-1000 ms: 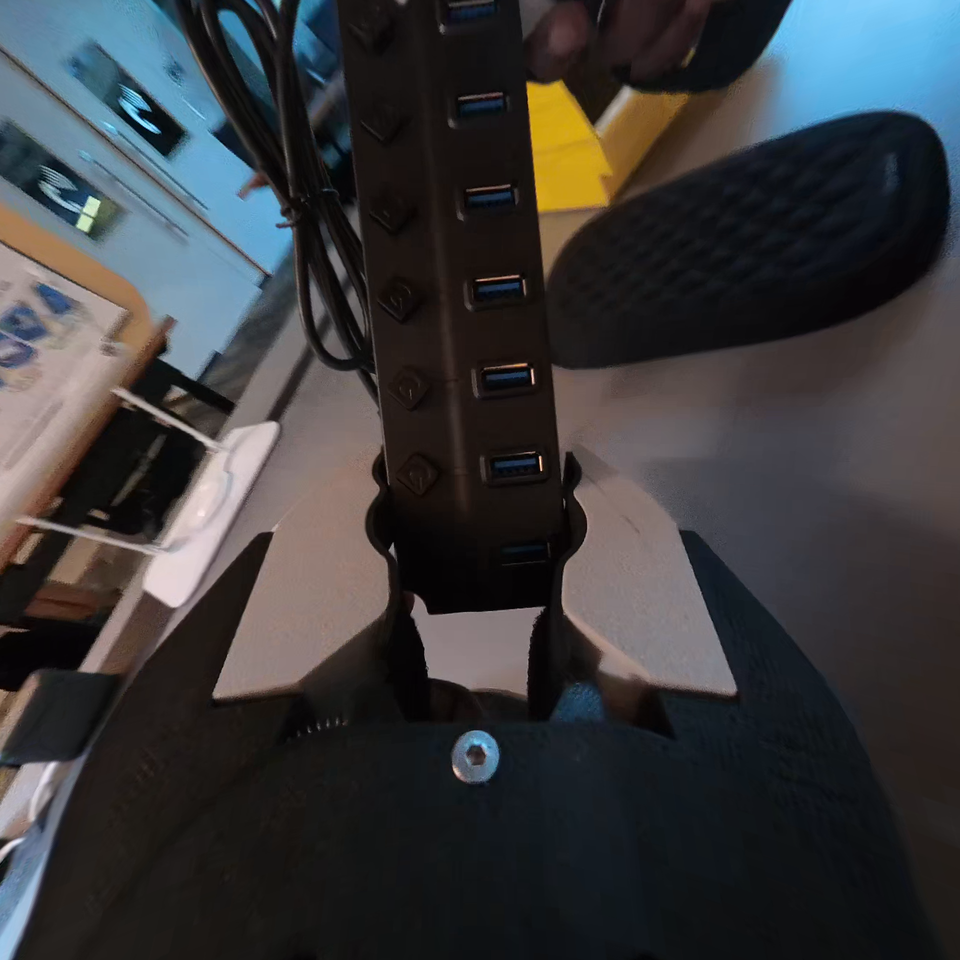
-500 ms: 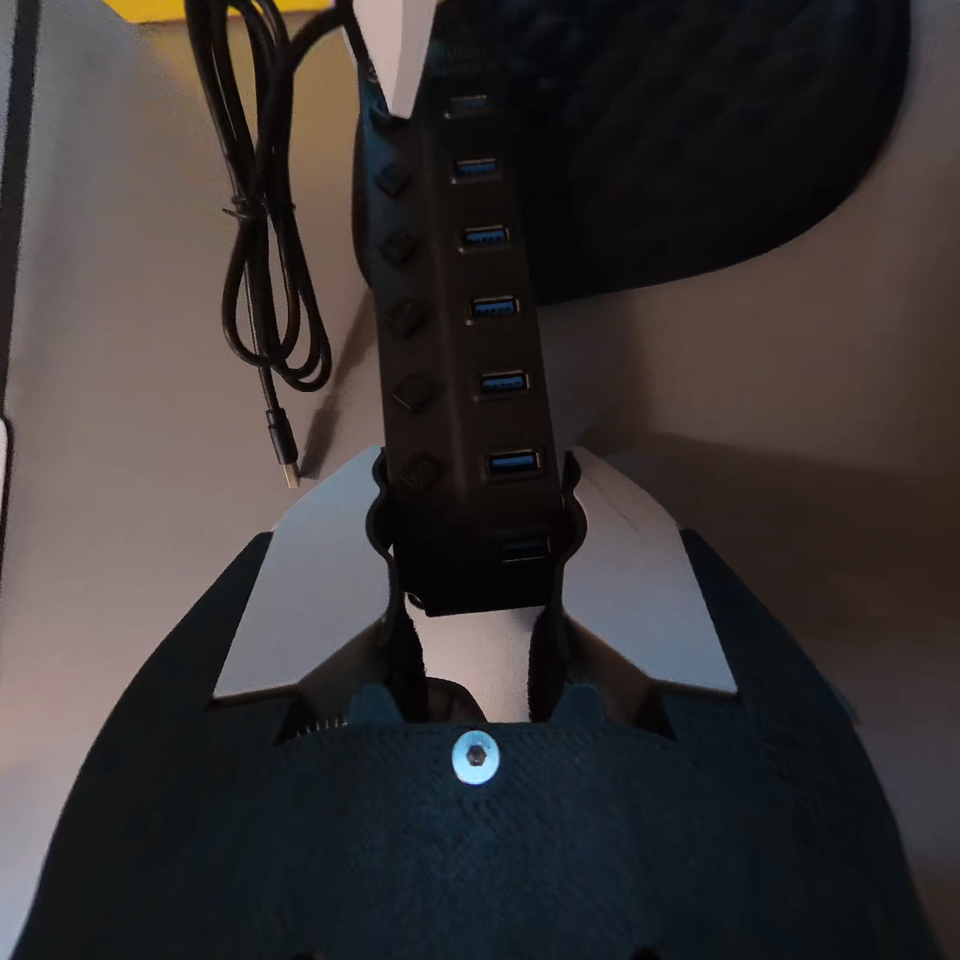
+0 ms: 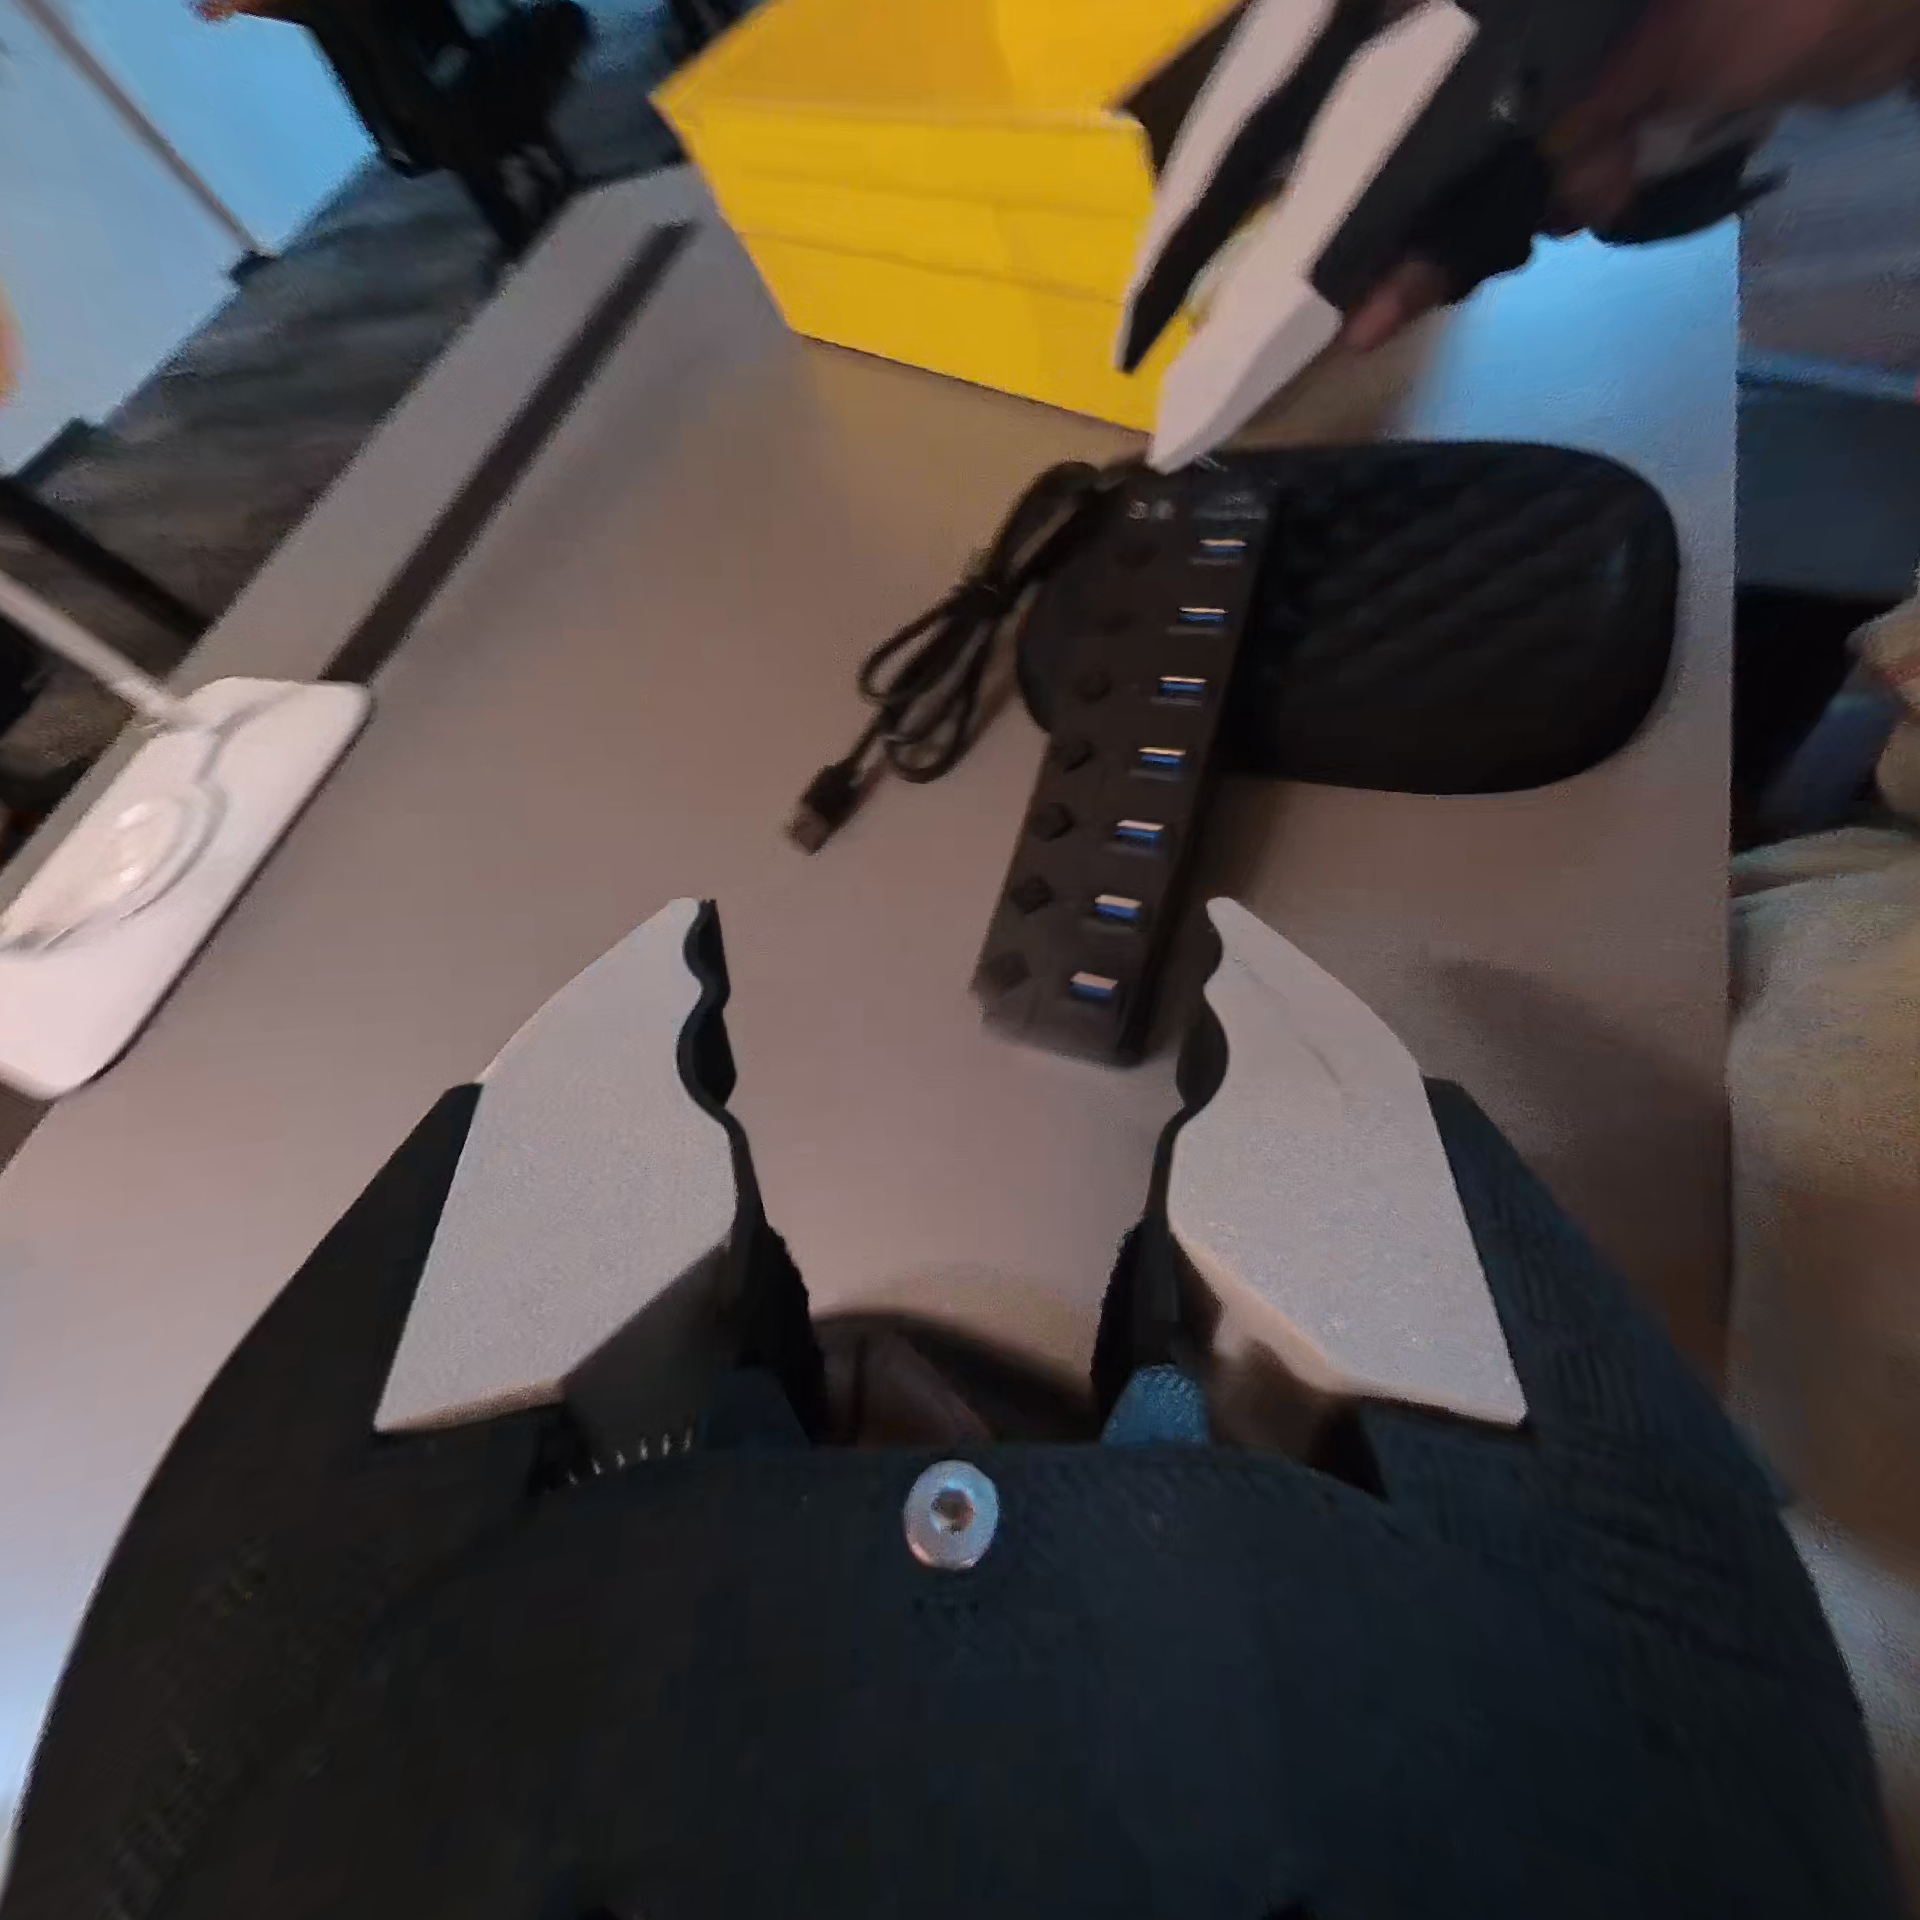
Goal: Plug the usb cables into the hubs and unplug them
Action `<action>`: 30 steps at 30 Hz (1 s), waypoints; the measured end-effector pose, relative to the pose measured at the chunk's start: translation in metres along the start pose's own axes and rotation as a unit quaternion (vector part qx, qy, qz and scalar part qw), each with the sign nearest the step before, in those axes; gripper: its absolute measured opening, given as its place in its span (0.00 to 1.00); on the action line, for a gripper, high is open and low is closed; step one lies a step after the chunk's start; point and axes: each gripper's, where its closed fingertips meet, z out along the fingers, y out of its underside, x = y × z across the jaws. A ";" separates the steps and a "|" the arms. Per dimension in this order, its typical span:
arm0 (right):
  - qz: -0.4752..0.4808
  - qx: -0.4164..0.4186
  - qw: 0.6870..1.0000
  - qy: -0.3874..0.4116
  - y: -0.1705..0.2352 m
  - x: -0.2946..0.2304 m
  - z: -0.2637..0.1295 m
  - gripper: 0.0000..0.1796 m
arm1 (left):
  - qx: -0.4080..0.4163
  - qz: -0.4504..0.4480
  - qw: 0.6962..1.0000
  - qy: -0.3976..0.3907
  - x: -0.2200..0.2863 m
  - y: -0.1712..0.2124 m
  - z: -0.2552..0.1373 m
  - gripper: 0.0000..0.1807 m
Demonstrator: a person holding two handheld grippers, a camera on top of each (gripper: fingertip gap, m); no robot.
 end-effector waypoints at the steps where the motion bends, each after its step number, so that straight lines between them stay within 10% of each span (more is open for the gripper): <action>1: -0.006 0.008 1.000 0.011 -0.003 0.002 -0.005 0.24 | 0.007 -0.015 1.000 -0.020 -0.011 0.000 -0.021 0.46; 11: -0.045 0.113 0.992 0.023 -0.035 0.002 -0.041 0.27 | -0.198 -0.136 0.932 -0.272 -0.137 0.147 -0.248 0.35; 18: -0.050 0.140 0.989 0.025 -0.041 0.004 -0.050 0.26 | -0.327 -0.090 0.937 -0.089 -0.129 0.196 -0.252 0.25; 30: -0.065 0.163 0.984 0.017 -0.046 -0.001 -0.052 0.22 | -0.483 -0.057 0.874 -0.019 -0.128 0.266 -0.221 0.16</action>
